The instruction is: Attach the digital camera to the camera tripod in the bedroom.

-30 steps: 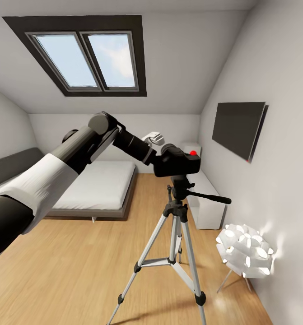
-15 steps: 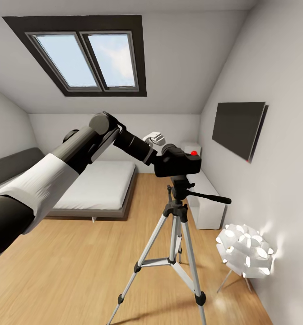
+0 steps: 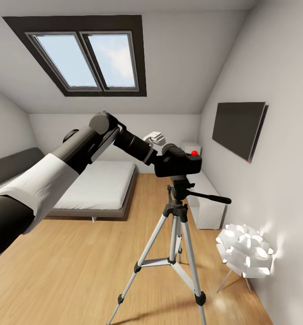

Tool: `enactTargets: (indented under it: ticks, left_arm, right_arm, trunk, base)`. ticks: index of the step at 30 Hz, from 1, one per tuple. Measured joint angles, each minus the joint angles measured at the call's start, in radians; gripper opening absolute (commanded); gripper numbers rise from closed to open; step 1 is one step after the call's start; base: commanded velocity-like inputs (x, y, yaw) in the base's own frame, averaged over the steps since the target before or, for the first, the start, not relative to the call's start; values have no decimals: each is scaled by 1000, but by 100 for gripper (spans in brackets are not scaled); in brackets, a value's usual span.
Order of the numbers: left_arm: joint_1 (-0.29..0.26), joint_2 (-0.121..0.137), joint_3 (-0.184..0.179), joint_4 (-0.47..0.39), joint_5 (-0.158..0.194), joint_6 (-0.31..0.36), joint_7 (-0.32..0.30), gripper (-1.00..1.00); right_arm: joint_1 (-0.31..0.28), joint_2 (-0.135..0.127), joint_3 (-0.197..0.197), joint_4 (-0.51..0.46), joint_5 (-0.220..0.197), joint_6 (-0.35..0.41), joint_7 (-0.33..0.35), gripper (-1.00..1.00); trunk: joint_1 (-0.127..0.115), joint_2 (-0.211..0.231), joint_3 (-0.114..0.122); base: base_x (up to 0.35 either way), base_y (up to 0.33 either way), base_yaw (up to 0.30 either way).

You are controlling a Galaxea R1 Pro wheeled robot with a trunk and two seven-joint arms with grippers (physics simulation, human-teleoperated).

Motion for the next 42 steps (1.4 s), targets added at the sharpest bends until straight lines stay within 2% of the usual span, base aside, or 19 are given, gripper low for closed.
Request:
enactTargets:
  ticks: [12, 18, 42]
  left_arm:
    - [0, 3, 1, -17, 0, 0, 0, -100]
    - [-1, 12, 4, -18, 0, 0, 0, -100]
    - [-1, 14, 5, -18, 1, 0, 0, -100]
  right_arm:
    - [0, 0, 0, 0, 0, 0, 0, 100]
    - [0, 0, 0, 0, 0, 0, -1, 100]
    - [0, 0, 2, 0, 0, 0, -3, 100]
  trunk:
    - [0, 0, 0]
    - [0, 0, 0]
    - [0, 0, 0]
  base:
    - [0, 0, 0]
    - [0, 0, 0]
    - [0, 0, 0]
